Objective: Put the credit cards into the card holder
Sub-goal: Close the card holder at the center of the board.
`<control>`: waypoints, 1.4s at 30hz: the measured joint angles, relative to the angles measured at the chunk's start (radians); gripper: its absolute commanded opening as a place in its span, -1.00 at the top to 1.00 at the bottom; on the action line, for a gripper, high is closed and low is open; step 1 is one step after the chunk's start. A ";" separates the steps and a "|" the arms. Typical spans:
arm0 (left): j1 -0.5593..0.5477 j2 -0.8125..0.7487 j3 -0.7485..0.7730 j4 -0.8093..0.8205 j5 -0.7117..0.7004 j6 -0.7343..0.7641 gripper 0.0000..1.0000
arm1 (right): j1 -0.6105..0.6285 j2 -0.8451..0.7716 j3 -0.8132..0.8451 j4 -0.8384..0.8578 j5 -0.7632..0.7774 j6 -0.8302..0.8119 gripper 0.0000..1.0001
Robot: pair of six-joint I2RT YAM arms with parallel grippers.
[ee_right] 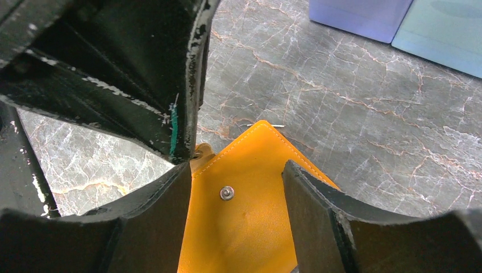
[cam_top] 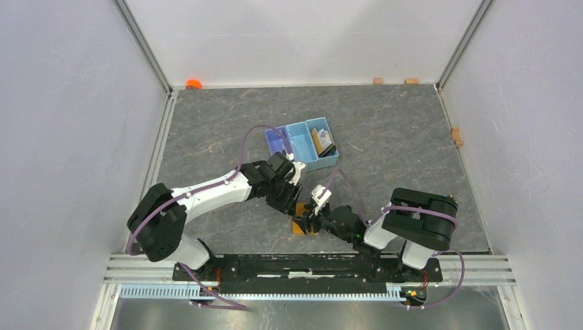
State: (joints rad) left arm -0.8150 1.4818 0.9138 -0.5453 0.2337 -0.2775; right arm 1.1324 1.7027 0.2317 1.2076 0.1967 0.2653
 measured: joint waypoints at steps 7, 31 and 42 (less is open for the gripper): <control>-0.005 0.024 0.015 -0.003 -0.024 0.004 0.05 | 0.000 0.000 0.000 0.000 0.000 0.003 -0.31; -0.012 0.059 0.021 -0.006 -0.015 0.006 0.43 | 0.000 0.000 0.000 0.000 0.001 0.006 -0.31; -0.012 0.023 0.020 -0.009 -0.013 0.006 0.41 | 0.000 0.000 0.000 -0.001 0.003 0.008 -0.31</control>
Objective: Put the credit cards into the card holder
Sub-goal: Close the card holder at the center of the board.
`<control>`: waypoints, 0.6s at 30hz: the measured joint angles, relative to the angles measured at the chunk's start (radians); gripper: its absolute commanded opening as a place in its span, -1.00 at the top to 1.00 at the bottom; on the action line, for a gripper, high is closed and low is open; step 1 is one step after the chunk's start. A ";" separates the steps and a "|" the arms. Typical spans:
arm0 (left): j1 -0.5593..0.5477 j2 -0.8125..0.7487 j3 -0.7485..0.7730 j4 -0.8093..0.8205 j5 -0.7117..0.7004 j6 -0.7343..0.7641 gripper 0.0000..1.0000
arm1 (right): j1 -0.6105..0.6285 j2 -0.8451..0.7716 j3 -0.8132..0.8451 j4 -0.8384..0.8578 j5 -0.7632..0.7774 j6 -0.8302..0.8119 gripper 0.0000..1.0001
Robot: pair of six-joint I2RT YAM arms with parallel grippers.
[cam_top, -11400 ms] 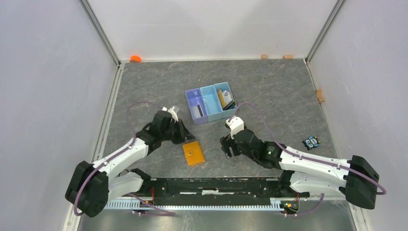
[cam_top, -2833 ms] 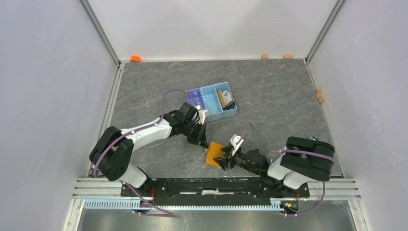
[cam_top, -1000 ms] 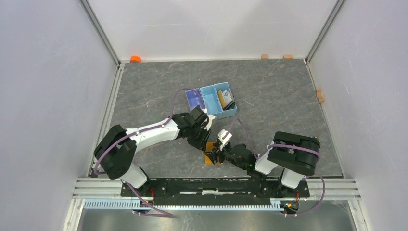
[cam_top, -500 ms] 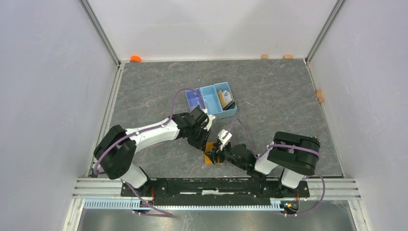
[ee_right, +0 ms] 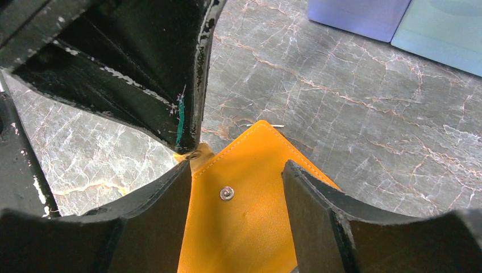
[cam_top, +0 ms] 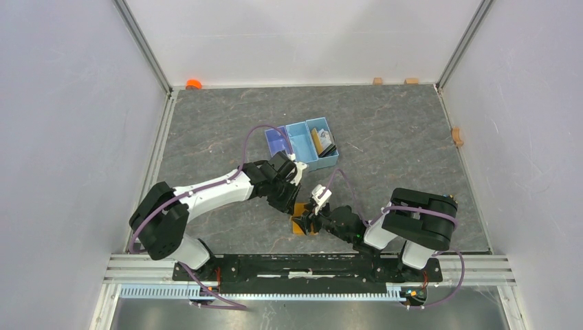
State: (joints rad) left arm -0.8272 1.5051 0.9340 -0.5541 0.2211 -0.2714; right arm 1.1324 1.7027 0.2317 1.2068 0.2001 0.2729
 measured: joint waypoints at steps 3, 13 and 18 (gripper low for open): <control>0.000 0.000 0.000 -0.001 0.014 0.000 0.39 | 0.000 0.000 0.000 0.000 0.000 0.000 -0.31; 0.000 0.015 0.000 -0.002 0.043 0.000 0.45 | 0.001 0.000 0.000 -0.002 0.000 -0.002 -0.31; 0.001 0.023 0.000 -0.001 0.043 0.000 0.47 | 0.002 0.000 0.001 -0.003 0.000 -0.006 -0.31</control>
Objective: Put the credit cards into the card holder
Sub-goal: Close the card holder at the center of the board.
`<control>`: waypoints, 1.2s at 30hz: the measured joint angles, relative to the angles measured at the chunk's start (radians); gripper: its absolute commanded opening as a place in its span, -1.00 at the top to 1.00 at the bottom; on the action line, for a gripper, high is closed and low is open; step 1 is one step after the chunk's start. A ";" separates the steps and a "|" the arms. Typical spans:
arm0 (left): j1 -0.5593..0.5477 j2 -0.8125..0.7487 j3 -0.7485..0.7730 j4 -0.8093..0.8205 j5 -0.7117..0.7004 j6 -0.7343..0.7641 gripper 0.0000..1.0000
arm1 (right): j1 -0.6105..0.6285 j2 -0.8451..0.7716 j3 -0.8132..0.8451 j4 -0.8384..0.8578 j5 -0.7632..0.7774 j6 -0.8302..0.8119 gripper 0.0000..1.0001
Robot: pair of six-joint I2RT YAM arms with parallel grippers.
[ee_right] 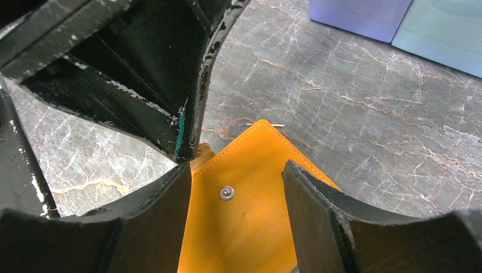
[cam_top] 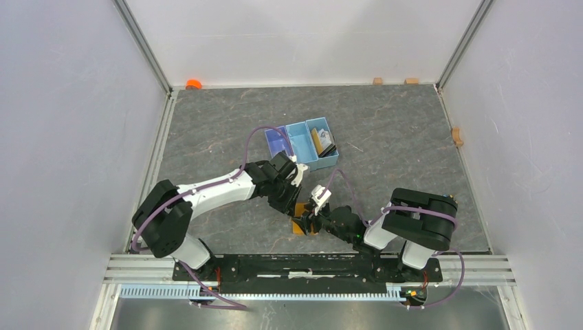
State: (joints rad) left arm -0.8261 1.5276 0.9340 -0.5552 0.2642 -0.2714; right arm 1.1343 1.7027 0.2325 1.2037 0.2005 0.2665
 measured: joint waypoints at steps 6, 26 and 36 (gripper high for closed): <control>0.001 0.019 0.000 0.000 -0.001 0.000 0.63 | 0.001 0.000 0.000 -0.001 0.000 -0.006 -0.31; 0.002 0.024 0.000 -0.006 0.013 0.000 0.95 | 0.001 0.000 0.000 -0.001 0.002 -0.002 -0.32; 0.011 0.025 0.000 0.003 0.088 -0.001 0.96 | 0.001 -0.087 -0.023 -0.090 0.002 0.026 -0.41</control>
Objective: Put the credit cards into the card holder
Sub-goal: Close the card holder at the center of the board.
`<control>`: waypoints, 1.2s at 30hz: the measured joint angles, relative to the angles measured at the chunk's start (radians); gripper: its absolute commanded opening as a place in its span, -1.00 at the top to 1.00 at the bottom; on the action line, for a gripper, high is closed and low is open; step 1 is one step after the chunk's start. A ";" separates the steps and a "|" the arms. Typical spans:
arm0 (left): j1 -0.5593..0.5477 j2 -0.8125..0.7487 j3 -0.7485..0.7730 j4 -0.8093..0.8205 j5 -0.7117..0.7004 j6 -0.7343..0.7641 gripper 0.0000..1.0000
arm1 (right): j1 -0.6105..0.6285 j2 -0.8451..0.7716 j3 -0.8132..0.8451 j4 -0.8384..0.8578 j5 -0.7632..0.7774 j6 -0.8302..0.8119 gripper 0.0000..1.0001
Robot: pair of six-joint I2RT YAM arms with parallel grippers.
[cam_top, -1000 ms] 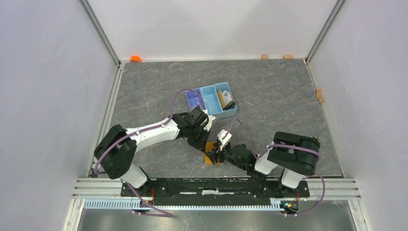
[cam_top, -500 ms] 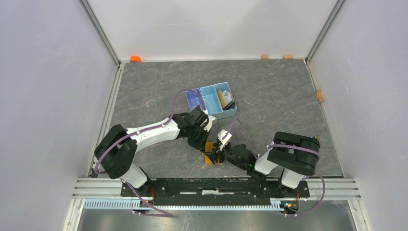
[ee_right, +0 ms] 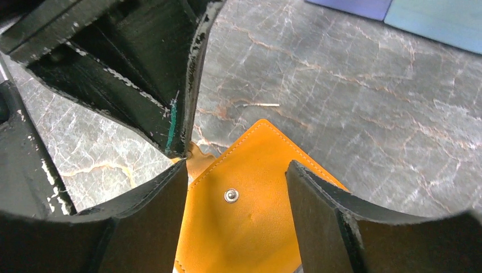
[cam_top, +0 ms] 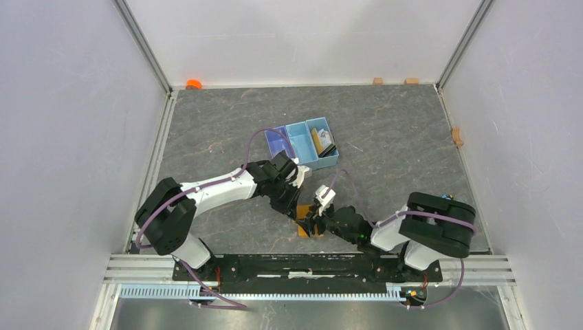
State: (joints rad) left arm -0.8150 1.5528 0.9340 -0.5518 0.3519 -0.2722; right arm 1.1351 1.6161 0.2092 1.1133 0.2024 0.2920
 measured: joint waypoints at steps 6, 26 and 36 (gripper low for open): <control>0.000 0.019 0.000 0.030 0.060 -0.014 0.96 | 0.000 -0.154 -0.023 -0.187 -0.002 0.053 -0.43; 0.000 0.049 0.000 0.040 0.072 -0.054 0.96 | -0.003 -0.481 -0.016 -0.759 0.070 0.288 -0.31; -0.027 0.055 0.000 0.104 0.074 -0.133 0.96 | -0.003 -0.449 -0.017 -0.715 0.071 0.339 -0.24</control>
State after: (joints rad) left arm -0.8421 1.6081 0.9340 -0.4477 0.4259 -0.4053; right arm 1.1320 1.1675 0.1921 0.3981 0.2737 0.6312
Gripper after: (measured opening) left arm 0.033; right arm 0.626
